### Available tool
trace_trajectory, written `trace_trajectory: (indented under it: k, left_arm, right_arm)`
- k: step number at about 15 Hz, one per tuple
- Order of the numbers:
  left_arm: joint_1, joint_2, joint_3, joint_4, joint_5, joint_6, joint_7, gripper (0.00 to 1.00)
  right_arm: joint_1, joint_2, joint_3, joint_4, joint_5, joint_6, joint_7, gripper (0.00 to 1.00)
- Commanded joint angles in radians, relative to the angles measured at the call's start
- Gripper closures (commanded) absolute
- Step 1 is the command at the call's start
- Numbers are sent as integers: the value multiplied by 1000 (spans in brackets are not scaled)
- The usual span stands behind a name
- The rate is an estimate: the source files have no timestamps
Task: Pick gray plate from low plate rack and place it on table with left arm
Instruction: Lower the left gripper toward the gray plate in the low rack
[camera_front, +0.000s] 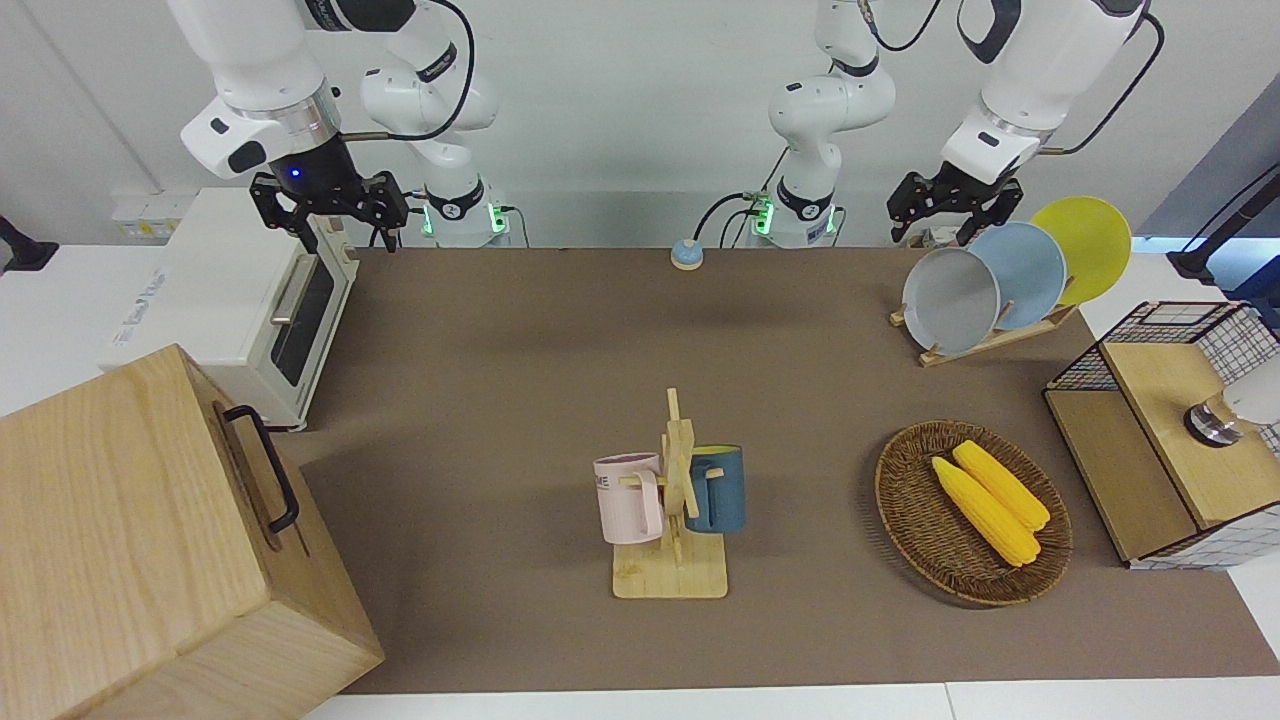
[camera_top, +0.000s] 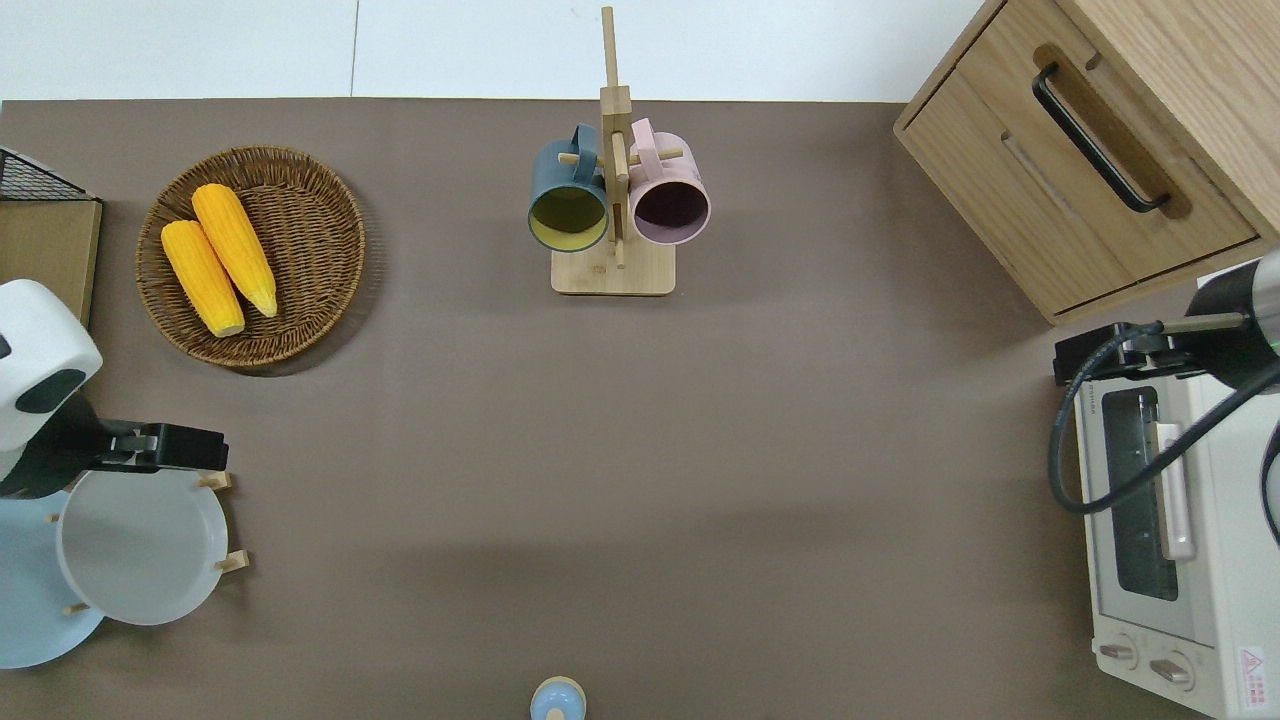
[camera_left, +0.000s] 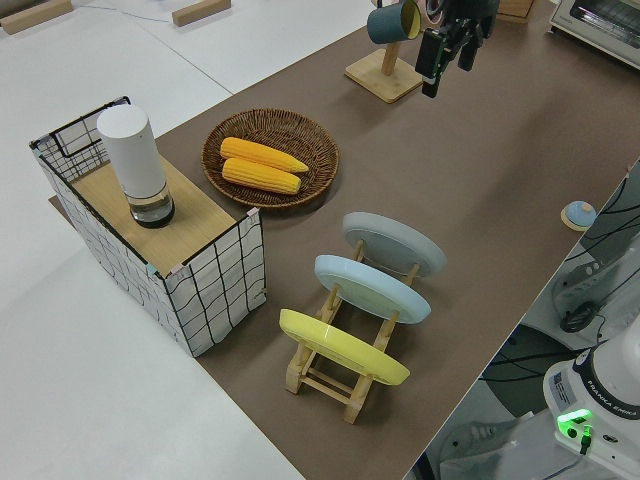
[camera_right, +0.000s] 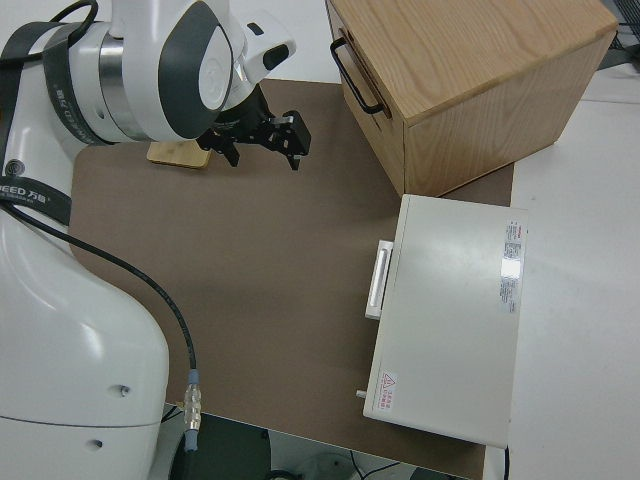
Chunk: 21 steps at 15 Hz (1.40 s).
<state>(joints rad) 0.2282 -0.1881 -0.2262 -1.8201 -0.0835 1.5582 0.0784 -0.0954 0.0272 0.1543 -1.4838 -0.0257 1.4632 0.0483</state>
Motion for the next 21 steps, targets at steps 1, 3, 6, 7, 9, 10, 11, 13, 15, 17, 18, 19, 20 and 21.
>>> trace_trajectory:
  k: [1, 3, 6, 7, 9, 10, 11, 13, 15, 17, 18, 19, 20, 21]
  left_arm:
    - [6, -45, 24, -11, 51, -52, 4, 0]
    - [6, -50, 60, -15, 54, -70, 49, 0]
    - [6, -56, 146, -27, 70, -78, 125, 0]
    - [6, -59, 165, -41, 82, -76, 138, 0]
    - [5, -82, 176, -83, 94, -61, 141, 0]
    - [5, -99, 176, -111, 100, -43, 141, 0]
    - [3, -117, 174, -142, 116, -21, 141, 0]
    - [5, -149, 176, -233, 117, 64, 139, 0]
    - [6, -168, 176, -292, 119, 129, 141, 0]
    - [6, -168, 176, -317, 119, 161, 141, 0]
    - [6, -168, 176, -335, 119, 180, 141, 0]
    - [8, -169, 176, -359, 120, 201, 142, 0]
    - [14, -178, 177, -376, 129, 218, 152, 0]
    - [29, -180, 177, -387, 143, 227, 162, 0]
  right_arm:
    - [5, 2, -4, 5, 3, -6, 4, 17]
    - [5, 2, -4, 5, 3, -6, 4, 17]
    - [5, 2, -4, 5, 3, -6, 4, 17]
    - [5, 2, -4, 5, 3, -6, 4, 17]
    - [5, 2, -3, 5, 3, -6, 4, 17]
    - [5, 2, -4, 5, 3, -6, 4, 17]
    - [5, 2, -4, 5, 3, -6, 4, 17]
    - [5, 2, -4, 5, 3, -6, 4, 17]
    - [5, 2, -4, 5, 3, -6, 4, 17]
    - [5, 2, -4, 5, 3, -6, 4, 17]
    - [5, 2, -4, 5, 3, -6, 4, 17]
    - [5, 2, -4, 5, 3, -6, 4, 17]
    - [5, 2, -4, 5, 3, -6, 4, 17]
    - [5, 2, -4, 5, 3, -6, 4, 17]
